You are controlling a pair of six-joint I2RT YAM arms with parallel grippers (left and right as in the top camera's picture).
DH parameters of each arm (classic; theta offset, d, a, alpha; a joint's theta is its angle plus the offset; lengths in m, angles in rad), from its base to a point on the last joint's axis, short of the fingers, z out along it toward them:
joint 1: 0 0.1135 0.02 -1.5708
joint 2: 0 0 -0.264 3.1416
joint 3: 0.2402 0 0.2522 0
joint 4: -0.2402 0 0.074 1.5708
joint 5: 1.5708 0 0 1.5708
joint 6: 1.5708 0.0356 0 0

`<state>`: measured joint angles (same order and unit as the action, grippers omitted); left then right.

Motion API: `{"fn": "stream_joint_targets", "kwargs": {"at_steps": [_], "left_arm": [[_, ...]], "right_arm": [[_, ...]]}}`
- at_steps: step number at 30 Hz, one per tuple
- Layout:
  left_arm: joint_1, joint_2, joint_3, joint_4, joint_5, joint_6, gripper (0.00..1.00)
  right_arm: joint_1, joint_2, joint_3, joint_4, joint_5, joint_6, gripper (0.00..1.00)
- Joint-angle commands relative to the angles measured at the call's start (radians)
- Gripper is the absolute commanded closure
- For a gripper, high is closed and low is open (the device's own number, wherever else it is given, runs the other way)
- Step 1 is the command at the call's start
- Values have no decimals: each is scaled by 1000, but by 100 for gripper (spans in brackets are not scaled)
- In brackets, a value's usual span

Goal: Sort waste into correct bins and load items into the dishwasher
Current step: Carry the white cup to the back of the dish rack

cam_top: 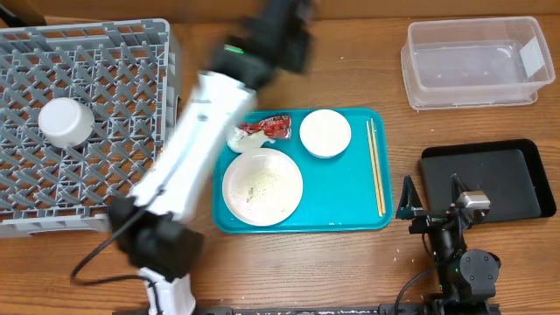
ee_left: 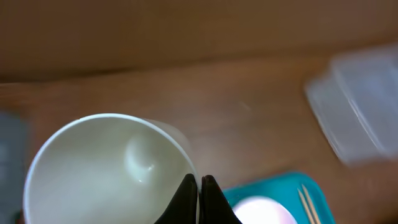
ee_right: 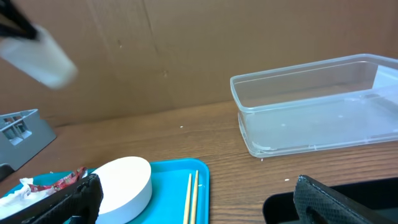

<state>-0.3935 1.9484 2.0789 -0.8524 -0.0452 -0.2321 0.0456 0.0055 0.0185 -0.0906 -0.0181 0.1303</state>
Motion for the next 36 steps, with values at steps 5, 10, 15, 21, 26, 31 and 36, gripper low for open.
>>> {"fn": "stream_joint_targets", "kwargs": {"at_steps": [5, 10, 15, 21, 26, 31, 36], "left_arm": [[522, 13, 20, 56, 424, -120, 96], [747, 154, 20, 150, 691, -195, 96], [876, 311, 20, 301, 938, -199, 96], [991, 464, 20, 647, 1296, -348, 96], [1020, 518, 20, 705, 1294, -377, 96], [1025, 531, 20, 695, 1281, -385, 91], [1025, 531, 20, 692, 1241, -354, 94]], "right_arm": [[-1, -3, -10, 6, 6, -4, 0], [-1, -3, -10, 6, 6, -4, 0], [-1, -3, -10, 6, 6, -4, 0], [-1, -3, -10, 6, 6, -4, 0], [-1, -3, -10, 6, 6, -4, 0], [-1, -3, -10, 6, 6, -4, 0], [-1, -3, -10, 6, 6, -4, 0]]}}
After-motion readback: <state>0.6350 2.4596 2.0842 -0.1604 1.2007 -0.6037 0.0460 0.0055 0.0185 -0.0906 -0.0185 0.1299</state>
